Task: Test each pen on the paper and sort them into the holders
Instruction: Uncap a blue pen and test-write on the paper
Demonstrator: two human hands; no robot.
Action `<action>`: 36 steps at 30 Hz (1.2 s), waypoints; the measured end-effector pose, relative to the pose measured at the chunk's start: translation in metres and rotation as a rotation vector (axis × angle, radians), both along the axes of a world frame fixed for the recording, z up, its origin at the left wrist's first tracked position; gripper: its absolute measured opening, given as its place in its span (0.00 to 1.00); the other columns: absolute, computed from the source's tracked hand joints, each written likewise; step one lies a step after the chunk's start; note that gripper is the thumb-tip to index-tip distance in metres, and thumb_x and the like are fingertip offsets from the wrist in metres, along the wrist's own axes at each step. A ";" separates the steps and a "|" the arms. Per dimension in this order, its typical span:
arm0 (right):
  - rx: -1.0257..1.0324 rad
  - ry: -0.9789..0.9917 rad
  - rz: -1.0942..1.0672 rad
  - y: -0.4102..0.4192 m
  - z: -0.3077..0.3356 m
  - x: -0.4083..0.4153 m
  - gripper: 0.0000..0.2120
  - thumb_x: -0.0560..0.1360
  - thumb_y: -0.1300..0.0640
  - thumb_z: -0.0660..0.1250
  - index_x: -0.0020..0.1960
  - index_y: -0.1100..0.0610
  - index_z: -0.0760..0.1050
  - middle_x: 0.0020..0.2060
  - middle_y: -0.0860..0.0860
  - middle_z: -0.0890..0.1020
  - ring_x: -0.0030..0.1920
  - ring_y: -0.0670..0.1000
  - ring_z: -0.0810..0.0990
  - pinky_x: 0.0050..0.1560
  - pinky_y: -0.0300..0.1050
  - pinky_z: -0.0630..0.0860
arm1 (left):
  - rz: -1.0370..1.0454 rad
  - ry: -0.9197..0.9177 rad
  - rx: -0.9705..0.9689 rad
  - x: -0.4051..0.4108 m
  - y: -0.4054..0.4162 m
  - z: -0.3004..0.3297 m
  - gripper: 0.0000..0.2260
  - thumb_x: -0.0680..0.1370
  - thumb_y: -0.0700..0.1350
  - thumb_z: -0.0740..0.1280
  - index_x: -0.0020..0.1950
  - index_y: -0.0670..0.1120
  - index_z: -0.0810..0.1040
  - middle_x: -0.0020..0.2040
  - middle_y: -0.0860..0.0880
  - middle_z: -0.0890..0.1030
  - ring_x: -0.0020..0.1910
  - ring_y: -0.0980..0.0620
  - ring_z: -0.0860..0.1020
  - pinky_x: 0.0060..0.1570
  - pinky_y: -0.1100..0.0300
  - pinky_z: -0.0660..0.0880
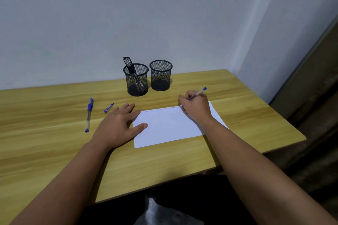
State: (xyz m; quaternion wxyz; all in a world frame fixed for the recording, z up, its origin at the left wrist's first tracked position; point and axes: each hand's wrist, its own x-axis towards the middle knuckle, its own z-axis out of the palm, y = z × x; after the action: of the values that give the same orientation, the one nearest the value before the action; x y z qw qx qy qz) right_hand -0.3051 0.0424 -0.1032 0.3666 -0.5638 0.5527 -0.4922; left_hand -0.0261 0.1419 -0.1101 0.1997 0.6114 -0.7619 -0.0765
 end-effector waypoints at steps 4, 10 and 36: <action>-0.020 0.020 -0.022 -0.002 -0.002 -0.001 0.17 0.77 0.61 0.70 0.35 0.68 0.69 0.26 0.58 0.70 0.27 0.55 0.74 0.30 0.44 0.74 | -0.002 -0.012 -0.002 0.000 -0.001 0.000 0.38 0.73 0.74 0.55 0.76 0.55 0.70 0.80 0.51 0.63 0.81 0.53 0.56 0.79 0.49 0.53; -0.042 0.009 -0.056 -0.003 -0.002 -0.004 0.18 0.76 0.63 0.69 0.30 0.61 0.66 0.23 0.53 0.66 0.23 0.53 0.69 0.31 0.45 0.72 | -0.001 -0.013 -0.003 -0.002 0.000 0.001 0.38 0.73 0.74 0.55 0.76 0.54 0.70 0.80 0.50 0.63 0.80 0.52 0.57 0.79 0.49 0.54; -0.076 0.096 -0.064 -0.002 -0.002 0.000 0.17 0.72 0.58 0.66 0.32 0.60 0.60 0.27 0.54 0.61 0.30 0.56 0.63 0.32 0.50 0.65 | 0.006 -0.007 -0.005 0.000 0.001 0.002 0.36 0.73 0.73 0.57 0.76 0.55 0.70 0.80 0.51 0.63 0.80 0.53 0.57 0.78 0.50 0.54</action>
State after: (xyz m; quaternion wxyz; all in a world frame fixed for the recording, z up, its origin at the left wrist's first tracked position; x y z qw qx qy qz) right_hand -0.3049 0.0401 -0.1049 0.3023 -0.5822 0.5682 -0.4967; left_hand -0.0257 0.1427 -0.1083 0.1986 0.6135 -0.7609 -0.0718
